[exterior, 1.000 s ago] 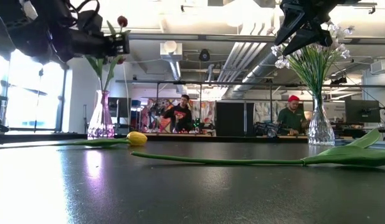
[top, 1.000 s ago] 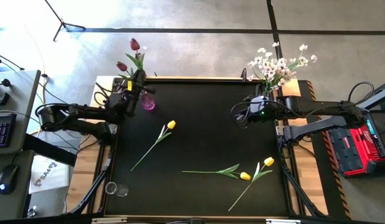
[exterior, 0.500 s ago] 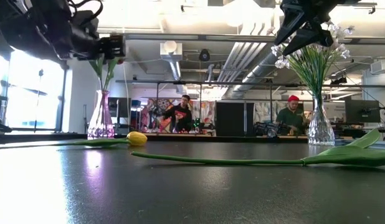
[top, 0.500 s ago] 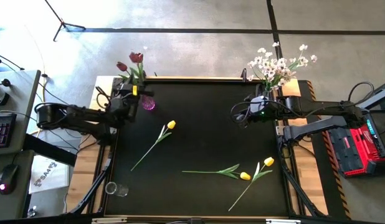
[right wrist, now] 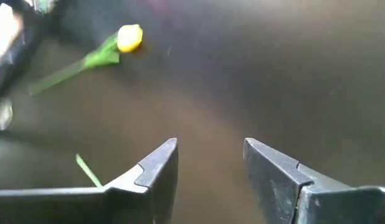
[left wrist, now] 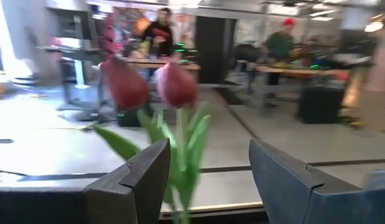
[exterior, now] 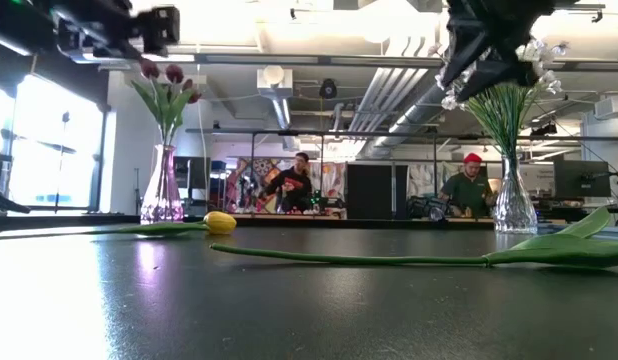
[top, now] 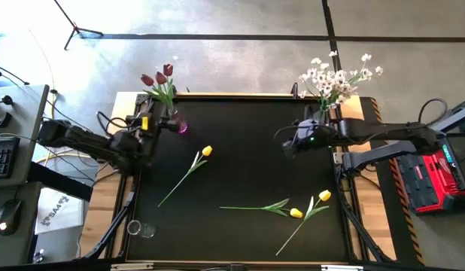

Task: Sort flowers into vase by color
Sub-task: Put the middle yellow tulip flower into the bottom left transparent vase

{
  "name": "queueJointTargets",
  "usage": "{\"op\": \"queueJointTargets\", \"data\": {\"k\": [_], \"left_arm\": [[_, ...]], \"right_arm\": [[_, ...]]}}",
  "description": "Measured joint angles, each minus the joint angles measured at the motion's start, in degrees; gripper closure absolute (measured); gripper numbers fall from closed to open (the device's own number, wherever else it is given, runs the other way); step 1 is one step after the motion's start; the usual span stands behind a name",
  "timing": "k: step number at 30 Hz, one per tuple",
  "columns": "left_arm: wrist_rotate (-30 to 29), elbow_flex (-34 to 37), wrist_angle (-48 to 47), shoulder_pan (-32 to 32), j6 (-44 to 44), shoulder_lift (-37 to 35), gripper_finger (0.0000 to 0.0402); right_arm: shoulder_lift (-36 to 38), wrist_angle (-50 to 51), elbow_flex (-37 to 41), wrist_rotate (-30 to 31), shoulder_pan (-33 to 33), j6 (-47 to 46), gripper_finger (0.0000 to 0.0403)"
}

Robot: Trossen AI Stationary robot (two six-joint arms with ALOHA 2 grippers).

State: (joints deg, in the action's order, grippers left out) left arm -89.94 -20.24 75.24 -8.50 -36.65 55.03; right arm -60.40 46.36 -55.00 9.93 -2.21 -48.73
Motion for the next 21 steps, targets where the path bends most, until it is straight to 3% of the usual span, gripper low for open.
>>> {"op": "queueJointTargets", "data": {"k": [7,13,17,21], "left_arm": [[-0.1,-1.5,-0.5,-10.3,-1.0,0.3,0.0197],[1.5,-2.5,-2.2,-21.1,2.9,3.1,0.0198],[4.8,-3.1,-2.3,-26.0,14.9,6.6,0.0198],[4.5,-6.4,-6.2,-29.6,18.4,12.2,0.0198]], "right_arm": [[-1.6,-11.9,8.8,-15.1,4.8,14.4,0.0231],[-2.1,-20.1,16.8,-23.9,13.0,18.6,0.0231],[-4.5,-22.5,19.8,-24.8,20.6,17.4,0.0231],[-7.1,-22.0,20.0,-20.1,27.8,16.1,0.0231]]}}
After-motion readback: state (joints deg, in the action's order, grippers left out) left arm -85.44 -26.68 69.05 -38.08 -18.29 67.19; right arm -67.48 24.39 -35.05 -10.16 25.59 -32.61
